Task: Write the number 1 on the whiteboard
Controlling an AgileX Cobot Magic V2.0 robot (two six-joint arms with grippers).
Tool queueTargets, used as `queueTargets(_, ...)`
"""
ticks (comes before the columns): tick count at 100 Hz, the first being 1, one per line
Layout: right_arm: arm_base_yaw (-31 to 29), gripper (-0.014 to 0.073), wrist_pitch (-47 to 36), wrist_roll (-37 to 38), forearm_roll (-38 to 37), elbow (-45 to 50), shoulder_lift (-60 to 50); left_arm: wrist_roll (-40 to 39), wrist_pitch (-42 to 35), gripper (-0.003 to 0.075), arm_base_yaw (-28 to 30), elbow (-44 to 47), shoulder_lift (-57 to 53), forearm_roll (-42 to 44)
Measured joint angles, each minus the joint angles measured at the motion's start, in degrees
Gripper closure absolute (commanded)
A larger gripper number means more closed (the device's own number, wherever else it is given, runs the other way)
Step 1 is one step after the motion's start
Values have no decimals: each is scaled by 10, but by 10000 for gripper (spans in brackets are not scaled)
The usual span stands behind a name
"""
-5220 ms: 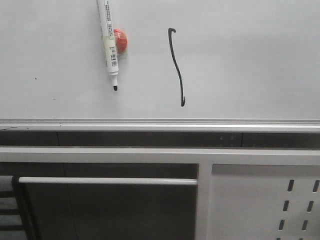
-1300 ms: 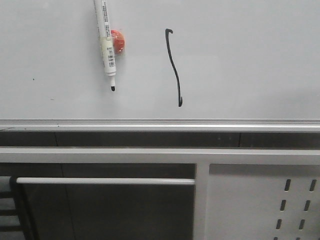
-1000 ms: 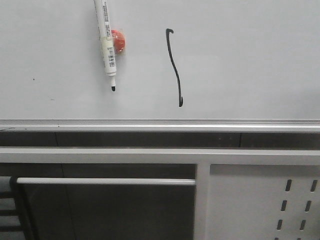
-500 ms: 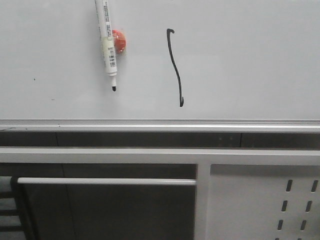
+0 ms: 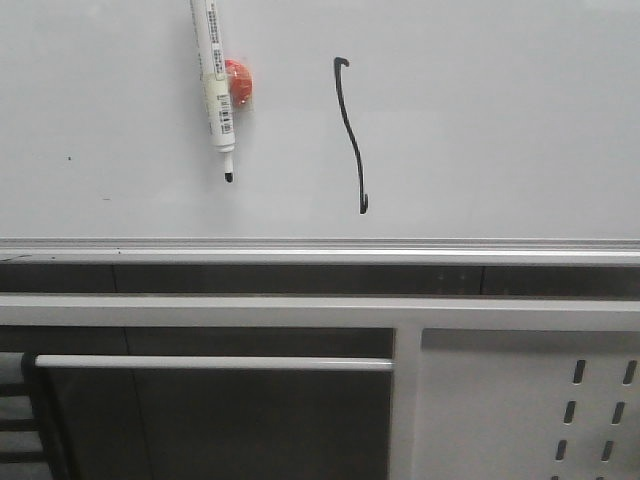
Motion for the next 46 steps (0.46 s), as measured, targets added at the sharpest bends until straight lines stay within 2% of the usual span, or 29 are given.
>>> queueTargets(38, 0, 656, 0, 1, 1, 0, 0, 0, 0, 739, 0, 0, 0, 0)
queueTargets(39, 0, 656, 0, 1, 1, 0, 0, 0, 0, 739, 0, -3, 0, 100)
queueTargets(40, 0, 656, 0, 1, 1, 0, 0, 0, 0, 739, 0, 0, 0, 0)
queueTargets(46, 0, 656, 0, 1, 1, 0, 0, 0, 0, 739, 0, 0, 0, 0)
